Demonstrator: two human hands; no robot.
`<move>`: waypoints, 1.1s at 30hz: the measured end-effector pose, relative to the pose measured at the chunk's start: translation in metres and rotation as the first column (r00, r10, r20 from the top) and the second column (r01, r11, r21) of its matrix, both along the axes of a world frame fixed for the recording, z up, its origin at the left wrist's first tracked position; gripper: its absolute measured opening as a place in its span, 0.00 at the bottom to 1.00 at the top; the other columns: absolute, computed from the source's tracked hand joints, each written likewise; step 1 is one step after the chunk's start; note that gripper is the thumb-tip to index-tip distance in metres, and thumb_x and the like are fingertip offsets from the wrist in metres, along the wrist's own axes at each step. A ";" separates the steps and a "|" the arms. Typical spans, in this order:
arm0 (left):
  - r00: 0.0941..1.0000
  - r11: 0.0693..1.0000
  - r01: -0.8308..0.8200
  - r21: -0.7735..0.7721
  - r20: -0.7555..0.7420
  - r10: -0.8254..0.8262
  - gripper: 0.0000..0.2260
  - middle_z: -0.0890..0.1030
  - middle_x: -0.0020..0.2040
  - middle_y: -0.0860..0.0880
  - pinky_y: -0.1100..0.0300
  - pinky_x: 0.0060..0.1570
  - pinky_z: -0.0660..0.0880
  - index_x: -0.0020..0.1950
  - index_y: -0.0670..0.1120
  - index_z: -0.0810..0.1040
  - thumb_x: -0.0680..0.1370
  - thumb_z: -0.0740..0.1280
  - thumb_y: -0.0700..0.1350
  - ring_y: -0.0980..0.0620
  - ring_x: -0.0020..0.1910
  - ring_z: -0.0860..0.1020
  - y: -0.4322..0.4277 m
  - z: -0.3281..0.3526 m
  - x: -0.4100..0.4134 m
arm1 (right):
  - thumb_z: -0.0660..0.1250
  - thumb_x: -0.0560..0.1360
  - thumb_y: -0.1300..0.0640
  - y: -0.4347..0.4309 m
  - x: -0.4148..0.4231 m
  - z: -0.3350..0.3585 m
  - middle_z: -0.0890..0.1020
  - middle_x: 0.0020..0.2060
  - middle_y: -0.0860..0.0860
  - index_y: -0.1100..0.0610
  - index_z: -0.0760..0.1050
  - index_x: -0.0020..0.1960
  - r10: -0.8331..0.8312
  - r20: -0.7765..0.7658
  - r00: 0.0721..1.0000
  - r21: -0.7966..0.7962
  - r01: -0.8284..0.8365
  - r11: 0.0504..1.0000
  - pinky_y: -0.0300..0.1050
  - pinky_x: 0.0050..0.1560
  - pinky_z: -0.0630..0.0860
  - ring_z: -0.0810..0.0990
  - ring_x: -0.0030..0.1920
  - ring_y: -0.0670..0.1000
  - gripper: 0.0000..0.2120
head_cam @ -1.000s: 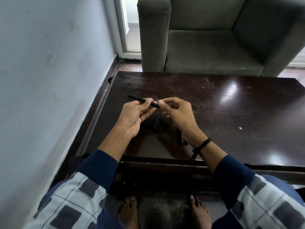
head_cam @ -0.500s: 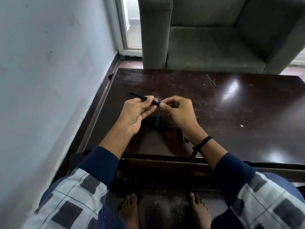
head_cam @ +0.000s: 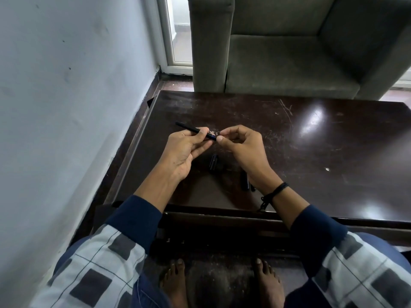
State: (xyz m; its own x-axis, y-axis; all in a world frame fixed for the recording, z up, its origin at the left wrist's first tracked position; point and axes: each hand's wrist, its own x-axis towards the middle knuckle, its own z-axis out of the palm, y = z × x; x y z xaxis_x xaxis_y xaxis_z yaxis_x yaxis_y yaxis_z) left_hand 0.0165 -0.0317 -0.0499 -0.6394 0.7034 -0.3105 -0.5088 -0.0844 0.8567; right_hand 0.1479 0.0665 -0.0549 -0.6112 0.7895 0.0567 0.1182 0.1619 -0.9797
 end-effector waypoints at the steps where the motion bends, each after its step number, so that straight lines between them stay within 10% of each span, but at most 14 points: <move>1: 1.000 1.000 -0.001 0.000 0.003 0.001 0.04 0.86 0.51 0.39 0.60 0.46 0.82 0.52 0.36 0.83 0.78 0.70 0.35 0.47 0.50 0.86 0.000 0.000 0.000 | 0.75 0.77 0.55 0.000 0.000 0.000 0.87 0.44 0.54 0.55 0.84 0.50 -0.002 -0.004 1.000 -0.019 0.002 1.000 0.39 0.44 0.81 0.84 0.42 0.46 0.04; 33: 1.000 1.000 -0.007 -0.018 0.000 0.007 0.04 0.87 0.49 0.41 0.60 0.46 0.82 0.50 0.37 0.83 0.79 0.70 0.35 0.47 0.50 0.86 0.002 0.000 0.001 | 0.76 0.76 0.56 -0.003 0.001 0.002 0.86 0.44 0.53 0.54 0.82 0.52 0.024 0.015 1.000 -0.001 -0.024 1.000 0.36 0.42 0.80 0.84 0.42 0.45 0.07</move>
State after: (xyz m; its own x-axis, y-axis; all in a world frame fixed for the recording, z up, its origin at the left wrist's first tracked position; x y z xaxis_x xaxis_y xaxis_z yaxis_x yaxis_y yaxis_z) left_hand 0.0173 -0.0301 -0.0496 -0.6444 0.6932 -0.3227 -0.5082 -0.0728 0.8582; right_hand 0.1489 0.0637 -0.0528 -0.6305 0.7748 0.0464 0.1294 0.1638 -0.9780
